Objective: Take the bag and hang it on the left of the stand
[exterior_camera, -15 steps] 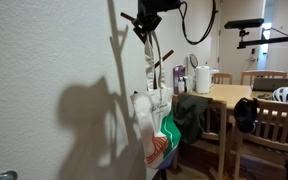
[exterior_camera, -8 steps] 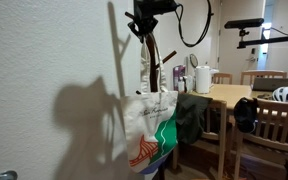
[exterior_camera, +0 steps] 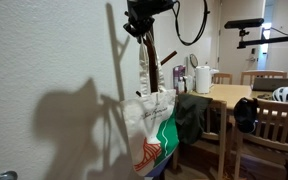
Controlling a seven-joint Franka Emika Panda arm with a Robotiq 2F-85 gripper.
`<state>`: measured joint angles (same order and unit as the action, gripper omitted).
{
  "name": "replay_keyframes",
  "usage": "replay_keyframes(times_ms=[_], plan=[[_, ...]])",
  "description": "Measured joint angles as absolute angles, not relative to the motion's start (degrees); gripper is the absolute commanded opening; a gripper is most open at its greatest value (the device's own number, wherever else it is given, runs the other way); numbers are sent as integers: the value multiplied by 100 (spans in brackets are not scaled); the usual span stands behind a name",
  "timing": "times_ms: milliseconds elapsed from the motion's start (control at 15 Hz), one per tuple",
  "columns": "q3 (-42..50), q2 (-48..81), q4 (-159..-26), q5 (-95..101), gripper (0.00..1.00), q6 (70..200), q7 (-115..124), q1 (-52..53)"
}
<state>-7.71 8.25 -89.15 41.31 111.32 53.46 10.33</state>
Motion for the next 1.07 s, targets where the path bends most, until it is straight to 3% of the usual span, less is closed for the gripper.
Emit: replay_keyframes(times_ms=[400, 1067], plan=[[-764, 1370, -8037, 4642, 2, 10381, 5346, 1537], [-619, 1603, -7226, 4455, 2, 10317, 5090, 1490]])
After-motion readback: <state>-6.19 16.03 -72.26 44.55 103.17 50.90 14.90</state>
